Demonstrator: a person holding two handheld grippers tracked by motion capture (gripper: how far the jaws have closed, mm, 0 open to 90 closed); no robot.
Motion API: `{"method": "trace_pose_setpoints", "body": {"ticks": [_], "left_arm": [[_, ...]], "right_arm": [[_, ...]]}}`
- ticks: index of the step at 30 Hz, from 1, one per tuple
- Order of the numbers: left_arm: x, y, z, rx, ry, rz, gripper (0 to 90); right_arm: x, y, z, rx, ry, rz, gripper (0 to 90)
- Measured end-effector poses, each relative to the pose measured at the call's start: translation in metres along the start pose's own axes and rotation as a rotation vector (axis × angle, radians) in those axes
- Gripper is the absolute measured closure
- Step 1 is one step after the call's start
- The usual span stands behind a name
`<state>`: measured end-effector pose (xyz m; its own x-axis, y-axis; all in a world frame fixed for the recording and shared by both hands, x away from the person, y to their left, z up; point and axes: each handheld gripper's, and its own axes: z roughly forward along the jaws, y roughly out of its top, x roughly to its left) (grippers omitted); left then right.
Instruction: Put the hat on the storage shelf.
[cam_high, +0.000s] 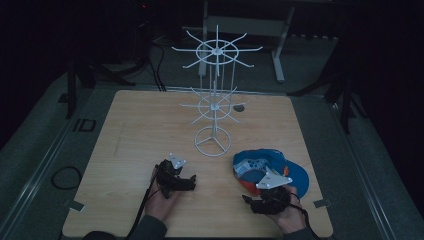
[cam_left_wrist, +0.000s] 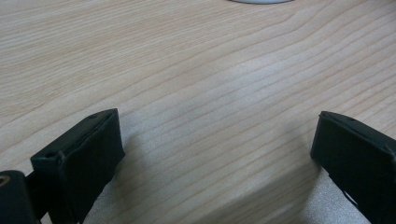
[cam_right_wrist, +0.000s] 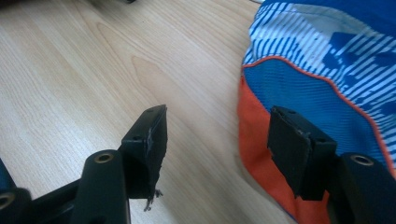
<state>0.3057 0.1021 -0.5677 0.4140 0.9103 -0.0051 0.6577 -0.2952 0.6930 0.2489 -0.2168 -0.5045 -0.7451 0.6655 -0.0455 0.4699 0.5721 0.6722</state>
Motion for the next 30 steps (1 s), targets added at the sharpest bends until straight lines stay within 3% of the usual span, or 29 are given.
{"method": "trace_pose_setpoints", "body": {"ticks": [6, 19, 30], "left_arm": [[0.000, 0.000, 0.000, 0.001, 0.000, 0.000, 2.6], [0.000, 0.000, 0.000, 0.000, 0.000, -0.001, 2.6], [0.000, 0.000, 0.000, 0.001, 0.000, 0.000, 2.6]], "right_arm": [[-0.009, 0.006, -0.009, 0.007, -0.014, -0.006, 36.9], [-0.030, 0.030, -0.029, 0.055, -0.067, -0.074, 34.0], [-0.040, 0.046, -0.029, 0.086, -0.053, -0.108, 33.2]]}}
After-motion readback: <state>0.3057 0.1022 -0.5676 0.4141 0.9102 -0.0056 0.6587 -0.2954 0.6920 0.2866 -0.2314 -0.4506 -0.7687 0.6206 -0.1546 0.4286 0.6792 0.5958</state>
